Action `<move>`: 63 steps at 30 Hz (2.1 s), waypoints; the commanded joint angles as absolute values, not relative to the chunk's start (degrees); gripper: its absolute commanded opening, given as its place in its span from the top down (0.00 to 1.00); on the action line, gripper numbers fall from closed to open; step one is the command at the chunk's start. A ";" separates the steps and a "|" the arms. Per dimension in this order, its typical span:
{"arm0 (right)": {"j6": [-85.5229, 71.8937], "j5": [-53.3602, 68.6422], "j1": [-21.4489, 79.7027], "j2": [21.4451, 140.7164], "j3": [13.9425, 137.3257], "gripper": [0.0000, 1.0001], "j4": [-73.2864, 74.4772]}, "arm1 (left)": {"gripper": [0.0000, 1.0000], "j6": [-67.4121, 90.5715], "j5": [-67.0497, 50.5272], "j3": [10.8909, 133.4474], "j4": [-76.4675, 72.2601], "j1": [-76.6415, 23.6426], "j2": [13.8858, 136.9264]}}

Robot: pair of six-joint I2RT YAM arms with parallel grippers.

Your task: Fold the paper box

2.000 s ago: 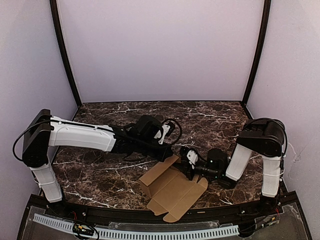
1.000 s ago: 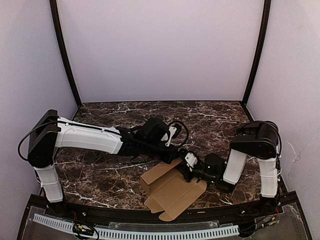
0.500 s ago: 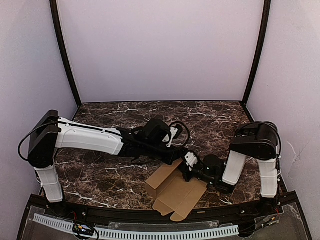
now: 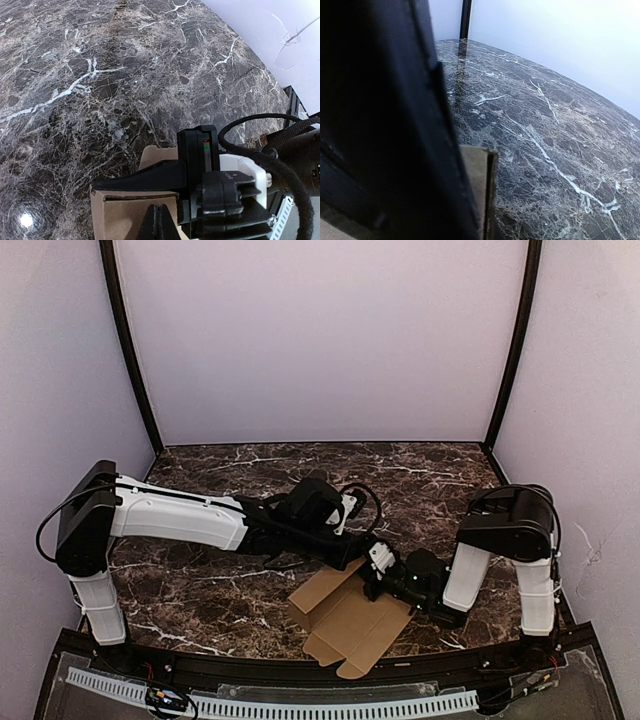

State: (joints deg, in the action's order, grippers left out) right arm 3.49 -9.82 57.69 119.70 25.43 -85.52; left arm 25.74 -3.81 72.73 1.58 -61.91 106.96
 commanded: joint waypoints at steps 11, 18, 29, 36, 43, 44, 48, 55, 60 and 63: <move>3.66 -12.75 58.44 120.83 25.84 0.83 -91.30 | 0.99 26.34 -3.39 72.72 7.11 -62.51 107.92; 3.84 -13.47 58.61 119.89 25.89 0.82 -91.54 | 0.99 26.76 -3.17 72.11 7.20 -62.52 107.92; 4.24 -15.39 58.75 122.13 26.32 1.00 -93.13 | 0.99 26.96 -3.34 72.29 7.43 -62.50 107.77; 3.81 -14.65 58.86 121.41 26.31 0.89 -91.76 | 0.99 26.86 -2.58 72.44 7.59 -62.65 107.71; 2.64 -13.80 59.02 119.77 23.28 0.62 -90.99 | 0.99 25.57 -0.77 74.67 10.03 -62.55 107.39; 2.30 -13.81 59.04 119.40 22.69 0.60 -90.97 | 0.99 25.25 -0.74 75.05 10.24 -62.52 107.31; 1.61 -13.98 59.26 118.04 21.00 0.56 -90.41 | 0.99 24.53 1.04 75.55 11.04 -62.52 106.64; 2.03 -13.43 59.29 116.27 20.89 0.63 -88.49 | 0.94 22.92 3.94 76.40 13.69 -62.49 103.22; 3.32 -13.15 59.24 115.34 22.54 0.95 -86.26 | 0.89 22.19 6.71 76.19 17.25 -62.51 98.36; 3.96 -13.10 59.44 114.85 23.06 1.00 -85.25 | 0.85 22.55 8.40 74.68 18.80 -62.56 94.98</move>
